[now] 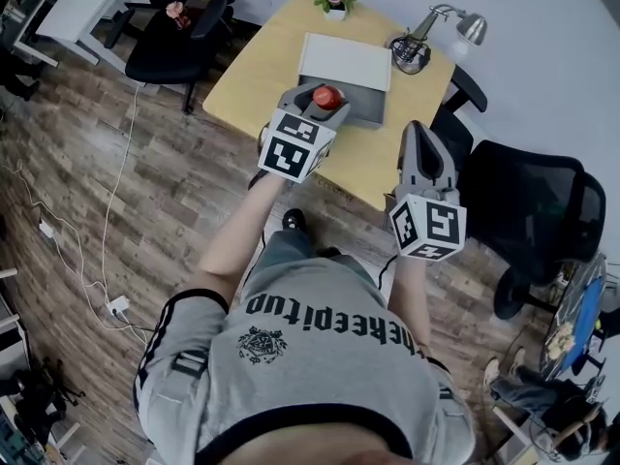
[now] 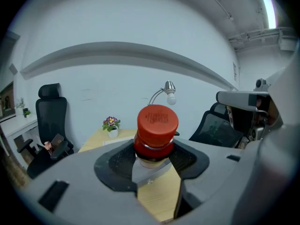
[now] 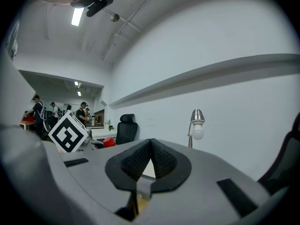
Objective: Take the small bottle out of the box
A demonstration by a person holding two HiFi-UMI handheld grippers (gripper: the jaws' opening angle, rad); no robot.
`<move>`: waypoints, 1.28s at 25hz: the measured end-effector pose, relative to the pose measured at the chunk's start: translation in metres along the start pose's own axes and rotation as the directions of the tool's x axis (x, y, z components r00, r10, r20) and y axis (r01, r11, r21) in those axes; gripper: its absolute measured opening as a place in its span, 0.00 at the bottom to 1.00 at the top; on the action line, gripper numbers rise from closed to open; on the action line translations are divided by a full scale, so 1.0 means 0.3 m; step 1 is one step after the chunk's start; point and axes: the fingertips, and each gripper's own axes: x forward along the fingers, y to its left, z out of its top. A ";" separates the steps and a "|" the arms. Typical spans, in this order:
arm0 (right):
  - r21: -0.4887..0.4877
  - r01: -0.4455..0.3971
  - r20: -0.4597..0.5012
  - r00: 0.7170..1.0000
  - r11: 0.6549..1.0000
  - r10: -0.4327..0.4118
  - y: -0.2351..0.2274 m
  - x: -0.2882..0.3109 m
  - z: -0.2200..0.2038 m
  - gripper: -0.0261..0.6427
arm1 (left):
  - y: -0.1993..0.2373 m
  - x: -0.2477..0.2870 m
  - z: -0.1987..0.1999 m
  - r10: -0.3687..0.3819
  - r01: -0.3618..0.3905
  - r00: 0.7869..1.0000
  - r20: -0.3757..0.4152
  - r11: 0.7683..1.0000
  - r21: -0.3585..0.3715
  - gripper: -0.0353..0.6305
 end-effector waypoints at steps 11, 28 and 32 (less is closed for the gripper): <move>-0.025 -0.062 0.035 0.997 0.998 0.063 0.042 -0.072 0.045 0.04 | -0.062 -0.167 0.068 0.066 -0.065 0.991 0.120 0.998 -0.012 0.38; -0.073 -0.105 0.087 0.990 0.992 0.111 0.077 -0.191 0.123 0.04 | -0.146 -0.396 0.182 0.162 -0.160 0.938 0.308 0.987 -0.031 0.38; -0.080 -0.110 0.095 0.988 0.991 0.118 0.077 -0.225 0.136 0.04 | -0.171 -0.441 0.197 0.182 -0.181 0.920 0.346 0.983 -0.036 0.38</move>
